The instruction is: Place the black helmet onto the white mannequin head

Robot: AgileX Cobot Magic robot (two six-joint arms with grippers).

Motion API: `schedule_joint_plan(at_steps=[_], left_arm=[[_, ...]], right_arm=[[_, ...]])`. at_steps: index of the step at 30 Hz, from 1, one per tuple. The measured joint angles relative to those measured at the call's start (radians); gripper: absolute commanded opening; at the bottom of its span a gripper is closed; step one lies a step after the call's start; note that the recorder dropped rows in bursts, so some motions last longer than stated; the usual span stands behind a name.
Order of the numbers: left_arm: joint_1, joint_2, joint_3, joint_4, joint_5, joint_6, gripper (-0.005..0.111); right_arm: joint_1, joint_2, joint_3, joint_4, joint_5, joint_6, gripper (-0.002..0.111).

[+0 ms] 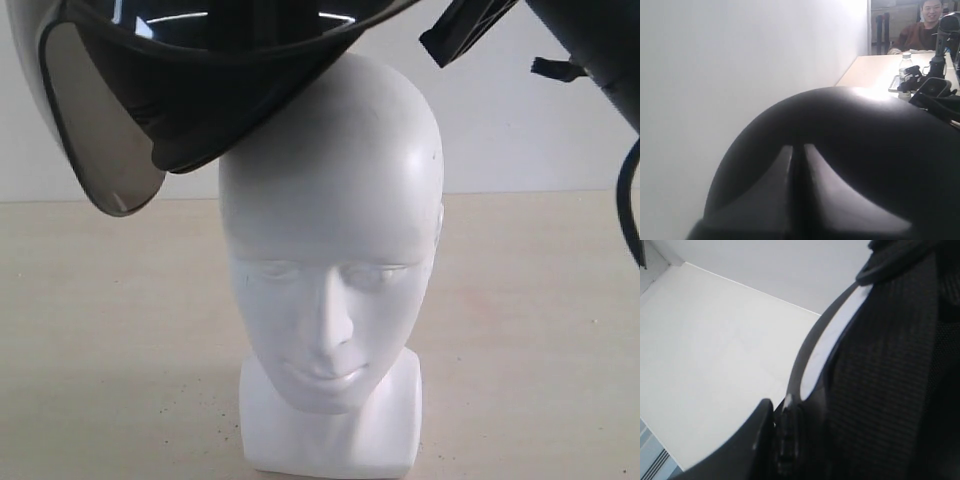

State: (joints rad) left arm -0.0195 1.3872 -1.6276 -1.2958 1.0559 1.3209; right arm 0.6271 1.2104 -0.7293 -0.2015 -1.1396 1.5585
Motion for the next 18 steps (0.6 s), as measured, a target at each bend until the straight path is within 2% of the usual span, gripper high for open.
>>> schedule_joint_plan(at_steps=[18], left_arm=[[0.0, 0.061, -0.006, -0.075, 0.011, 0.016, 0.004]], right_arm=[[0.0, -0.006, -0.004, 0.002, 0.088, -0.063, 0.0]])
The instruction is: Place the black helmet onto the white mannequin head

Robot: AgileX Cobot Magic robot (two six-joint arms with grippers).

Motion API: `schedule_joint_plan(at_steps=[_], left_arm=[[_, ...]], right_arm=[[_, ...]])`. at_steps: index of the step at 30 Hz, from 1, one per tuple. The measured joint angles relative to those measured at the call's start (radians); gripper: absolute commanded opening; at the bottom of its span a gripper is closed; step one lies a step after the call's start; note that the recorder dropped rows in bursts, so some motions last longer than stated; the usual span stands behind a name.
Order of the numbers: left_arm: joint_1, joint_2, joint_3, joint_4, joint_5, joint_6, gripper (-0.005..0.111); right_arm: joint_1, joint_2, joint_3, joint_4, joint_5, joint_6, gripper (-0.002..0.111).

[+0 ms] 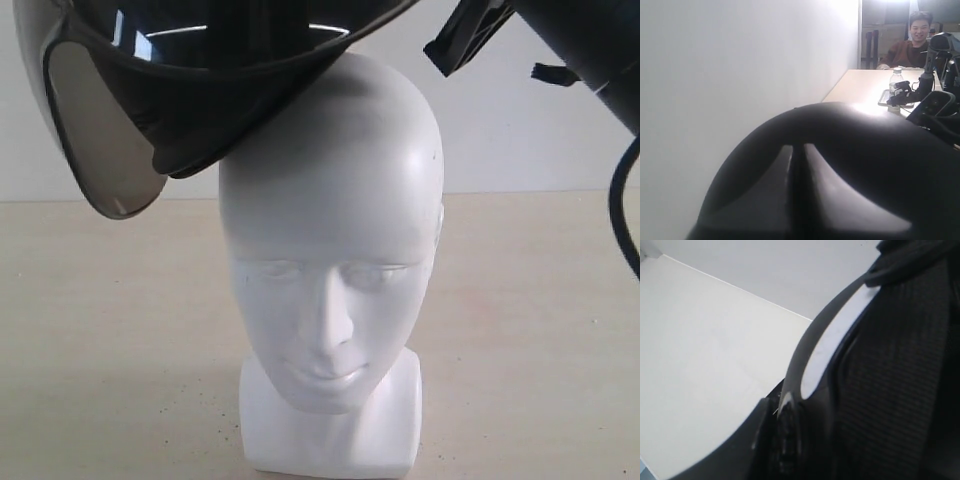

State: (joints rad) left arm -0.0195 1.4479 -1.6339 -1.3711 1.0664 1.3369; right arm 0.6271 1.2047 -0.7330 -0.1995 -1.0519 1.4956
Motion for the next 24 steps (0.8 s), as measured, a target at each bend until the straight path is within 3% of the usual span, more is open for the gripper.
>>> schedule_joint_plan(at_steps=[17, 24], left_arm=[[0.006, 0.052, -0.002, -0.083, 0.064, 0.041, 0.004], [0.006, 0.057, -0.002, -0.112, 0.107, 0.074, 0.004]], right_arm=[[0.0, -0.005, 0.0, -0.043, 0.063, -0.05, 0.0], [0.0, -0.077, 0.0, -0.055, 0.204, -0.121, 0.0]])
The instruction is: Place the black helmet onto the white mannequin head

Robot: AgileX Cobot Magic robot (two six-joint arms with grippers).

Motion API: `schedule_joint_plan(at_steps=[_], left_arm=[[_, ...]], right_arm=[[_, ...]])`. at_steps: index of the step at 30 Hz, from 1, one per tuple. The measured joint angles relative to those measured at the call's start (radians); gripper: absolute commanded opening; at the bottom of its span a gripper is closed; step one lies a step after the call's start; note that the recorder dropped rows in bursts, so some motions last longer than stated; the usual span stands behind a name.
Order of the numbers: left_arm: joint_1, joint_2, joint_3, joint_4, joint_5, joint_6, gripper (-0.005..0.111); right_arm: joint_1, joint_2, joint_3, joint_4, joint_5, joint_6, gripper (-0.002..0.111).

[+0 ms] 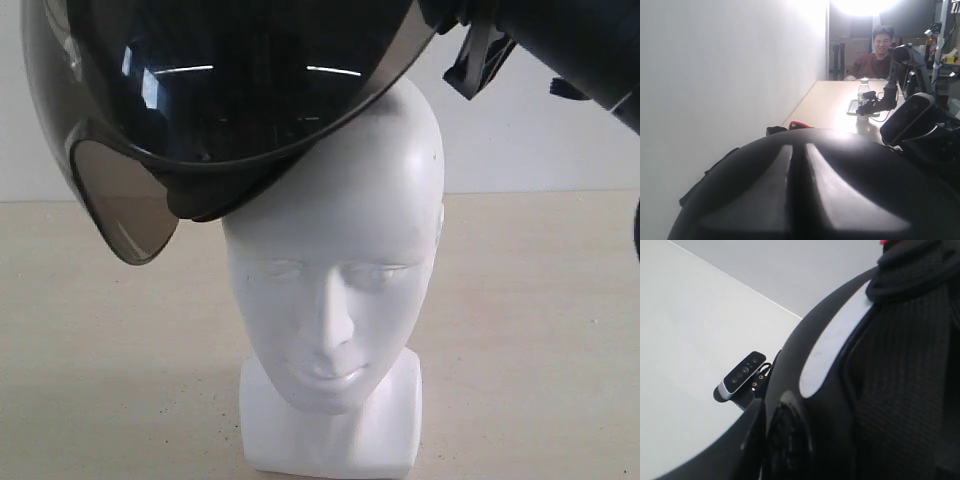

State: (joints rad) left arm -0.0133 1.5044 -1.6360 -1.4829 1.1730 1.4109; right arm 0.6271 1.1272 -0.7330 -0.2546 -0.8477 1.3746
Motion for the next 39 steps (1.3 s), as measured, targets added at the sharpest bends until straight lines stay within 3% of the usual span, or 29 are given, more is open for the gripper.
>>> schedule_joint_plan(at_steps=[16, 24, 39], left_arm=[[-0.006, 0.077, -0.002, -0.081, 0.025, 0.004, 0.004], [-0.073, 0.105, -0.011, -0.087, -0.022, 0.014, 0.004], [-0.098, 0.108, -0.013, -0.053, -0.019, 0.014, 0.004]], right_arm=[[0.0, -0.066, 0.002, 0.053, 0.173, -0.063, 0.0], [0.0, -0.066, 0.007, 0.066, 0.212, -0.063, 0.0], [0.006, -0.158, 0.011, 0.08, 0.426, -0.148, 0.0]])
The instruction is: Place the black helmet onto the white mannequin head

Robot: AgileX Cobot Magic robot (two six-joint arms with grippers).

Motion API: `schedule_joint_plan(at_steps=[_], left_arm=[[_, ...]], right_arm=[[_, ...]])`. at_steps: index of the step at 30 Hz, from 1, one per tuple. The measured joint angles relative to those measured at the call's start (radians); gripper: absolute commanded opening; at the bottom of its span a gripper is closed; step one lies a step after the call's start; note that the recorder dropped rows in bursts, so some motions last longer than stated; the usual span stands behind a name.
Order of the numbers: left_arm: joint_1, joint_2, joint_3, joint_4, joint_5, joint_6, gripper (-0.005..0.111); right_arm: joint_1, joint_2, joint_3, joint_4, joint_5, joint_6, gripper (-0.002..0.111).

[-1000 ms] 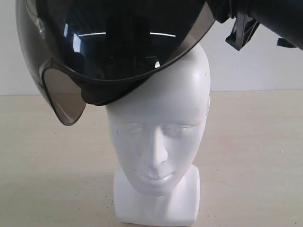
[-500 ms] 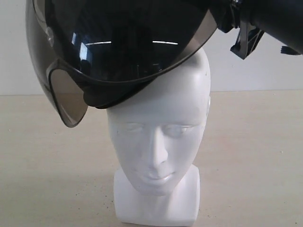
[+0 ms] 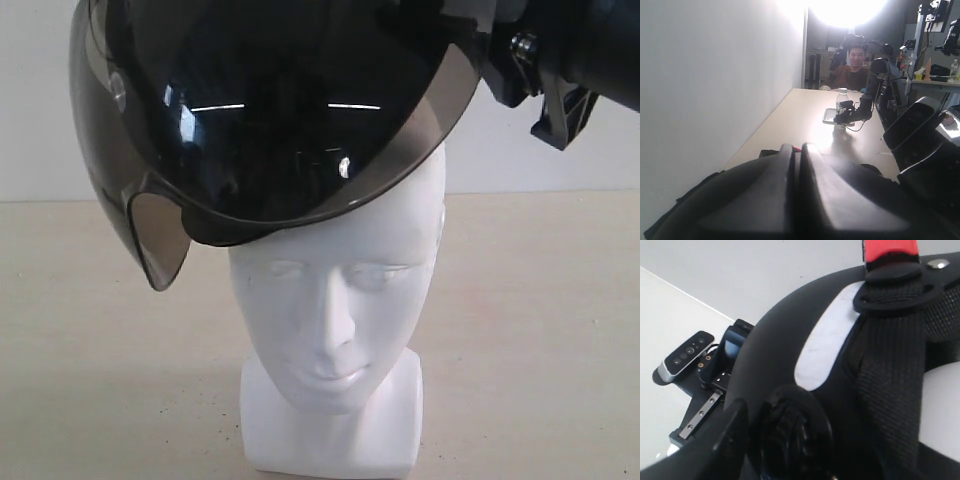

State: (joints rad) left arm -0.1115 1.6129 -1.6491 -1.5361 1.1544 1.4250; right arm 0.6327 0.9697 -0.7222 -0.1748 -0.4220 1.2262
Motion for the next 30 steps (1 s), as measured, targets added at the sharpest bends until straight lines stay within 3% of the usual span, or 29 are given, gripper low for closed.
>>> schedule_joint_plan(at_steps=[19, 30], left_arm=[[-0.065, 0.052, -0.008, -0.018, -0.058, -0.002, 0.004], [-0.07, 0.052, 0.027, -0.043, -0.075, 0.002, 0.004]], right_arm=[[0.005, -0.042, 0.006, 0.188, 0.146, -0.183, 0.0], [0.005, -0.048, 0.006, 0.213, 0.183, -0.209, 0.0]])
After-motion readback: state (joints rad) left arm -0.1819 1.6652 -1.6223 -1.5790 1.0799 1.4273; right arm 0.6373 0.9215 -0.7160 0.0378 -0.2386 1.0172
